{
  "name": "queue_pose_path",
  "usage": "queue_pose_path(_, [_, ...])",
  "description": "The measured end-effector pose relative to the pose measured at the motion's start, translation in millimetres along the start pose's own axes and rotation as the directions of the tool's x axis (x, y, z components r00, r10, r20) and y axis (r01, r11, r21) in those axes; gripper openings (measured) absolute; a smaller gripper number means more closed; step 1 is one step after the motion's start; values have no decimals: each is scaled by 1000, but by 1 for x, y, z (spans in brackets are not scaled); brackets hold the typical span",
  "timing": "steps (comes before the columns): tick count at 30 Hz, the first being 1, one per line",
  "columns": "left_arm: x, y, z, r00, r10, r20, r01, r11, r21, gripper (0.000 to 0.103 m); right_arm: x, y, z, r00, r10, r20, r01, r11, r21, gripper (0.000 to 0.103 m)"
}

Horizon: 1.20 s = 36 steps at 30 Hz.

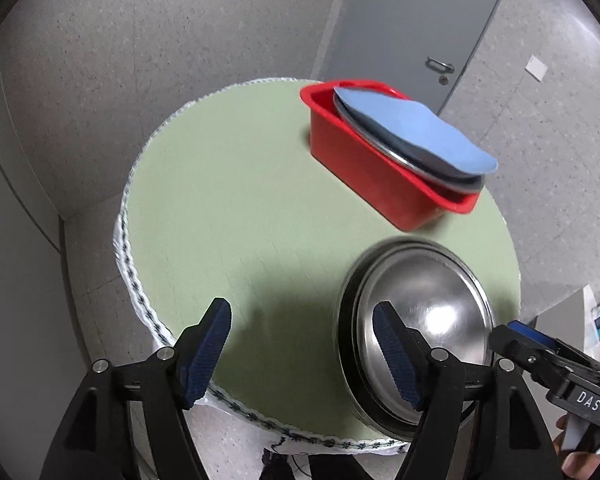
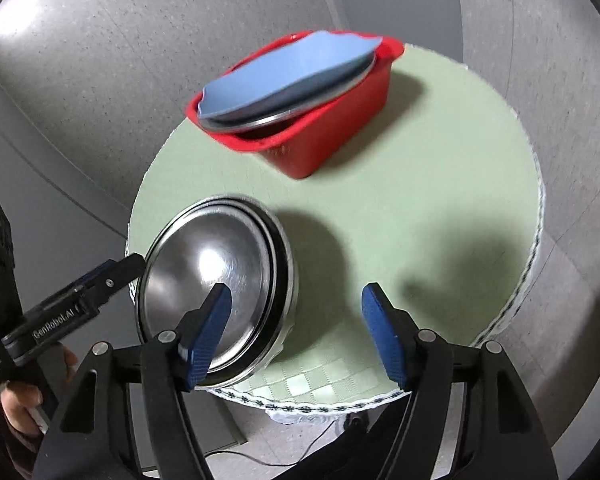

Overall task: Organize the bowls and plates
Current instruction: 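Grasp the stacked steel bowls' rim with the right gripper while the left gripper grasps it, then carry the stacked steel bowls over the red basin with both grippers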

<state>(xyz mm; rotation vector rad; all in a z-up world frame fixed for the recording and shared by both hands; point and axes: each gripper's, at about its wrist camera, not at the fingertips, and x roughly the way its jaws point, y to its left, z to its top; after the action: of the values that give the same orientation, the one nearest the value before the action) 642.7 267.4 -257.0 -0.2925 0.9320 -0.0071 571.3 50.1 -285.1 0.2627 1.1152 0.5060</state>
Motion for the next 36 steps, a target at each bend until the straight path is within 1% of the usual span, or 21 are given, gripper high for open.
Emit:
queue_pose_path(7, [8,-6,-5,1000,-6,-30,7,1000,21,70,12,-4,-2,999,14,-36,-13,1000,24,69])
queue_pose_path(13, [20,-18,-1,999,-7,-50,9,999,45,70,24,-6,-1,998,26,-62,-23,999,43,69])
queue_pose_path(16, [25,-24,-2,998,-12,-58,16,998,58,66,28,-5,-1,997,31,-66,-28,999,43,69])
queue_pose_path(18, [28,-27,-3,998,-15,-63,19,998,64,51,29,-4,-1,997,42,-65,-39,998,41,69])
queue_pose_path(20, [33,-31,-3,997,-26,-76,31,997,69,48,32,-3,-1,996,48,-72,-45,998,37,68])
queue_pose_path(22, [36,-35,-3,996,-28,-79,34,996,76,44,32,-4,-1,996,60,-73,-58,998,37,66])
queue_pose_path(26, [43,-40,-1,997,-16,-76,22,997,79,44,34,-3,-1,994,75,-77,-73,997,35,62])
queue_pose_path(27, [44,-40,-1,997,-16,-77,22,997,76,43,35,-2,-1,994,79,-78,-77,997,32,59])
queue_pose_path(29, [46,-40,-1,997,-7,-79,13,997,74,39,36,-3,-1,993,89,-79,-87,996,32,58])
queue_pose_path(32, [46,-40,-2,997,-10,-73,15,998,65,39,39,-3,-4,990,104,-94,-102,994,31,49])
queue_pose_path(33, [46,-40,-2,997,-10,-71,15,998,65,39,41,-3,-4,986,134,-101,-131,991,37,45])
queue_pose_path(36, [45,-40,-3,998,-7,-65,10,998,58,38,41,0,-4,987,124,-104,-122,992,29,45])
